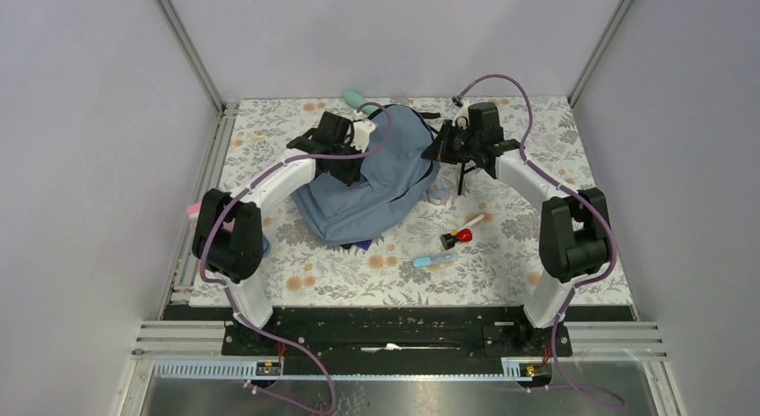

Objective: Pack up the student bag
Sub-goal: Unzip the student bag at the center of the board.

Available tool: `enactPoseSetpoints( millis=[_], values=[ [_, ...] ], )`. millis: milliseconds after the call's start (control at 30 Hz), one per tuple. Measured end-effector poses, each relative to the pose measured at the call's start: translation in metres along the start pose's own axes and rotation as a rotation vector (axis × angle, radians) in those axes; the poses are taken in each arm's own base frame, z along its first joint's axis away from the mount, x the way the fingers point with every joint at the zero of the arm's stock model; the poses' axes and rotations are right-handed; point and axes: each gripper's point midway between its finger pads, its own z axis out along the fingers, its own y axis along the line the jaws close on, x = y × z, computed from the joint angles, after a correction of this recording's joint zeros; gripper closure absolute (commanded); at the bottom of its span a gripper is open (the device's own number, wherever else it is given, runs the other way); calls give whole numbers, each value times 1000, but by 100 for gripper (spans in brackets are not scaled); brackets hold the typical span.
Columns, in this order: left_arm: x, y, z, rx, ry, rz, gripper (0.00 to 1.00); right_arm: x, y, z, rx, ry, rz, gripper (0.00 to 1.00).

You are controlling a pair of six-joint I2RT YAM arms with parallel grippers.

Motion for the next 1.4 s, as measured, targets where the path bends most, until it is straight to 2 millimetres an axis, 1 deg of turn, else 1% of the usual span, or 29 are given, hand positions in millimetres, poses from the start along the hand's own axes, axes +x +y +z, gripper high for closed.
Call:
enactPoseSetpoints(
  millis=[67,267,400,600,867,1033,1167,1267,1400],
  values=[
    [-1,-1,-7,-6,-1,0,100,0,0,0,0,0,1,100],
    [-14,-5,-34,-18,-61,-1,100,-1,1,0,-3,-2,11,100],
    [-18,-12,-42,-10,-79,5,100,-1,1,0,-3,-3,14,100],
    [-12,-25,-50,27,-78,4,100,1,0,1,0,-1,15,100],
    [-5,-46,-66,102,-104,-10,100,2,-1,1,1,1,14,100],
    [-2,-59,-69,159,-105,-19,100,5,-2,1,5,10,8,100],
    [-1,-73,-68,194,-97,-10,100,7,-3,1,8,14,6,100],
    [4,-83,-66,213,-74,-1,100,7,-5,1,16,13,7,100],
    [13,-94,-57,234,-32,13,100,8,-7,1,26,15,10,100]
  ],
)
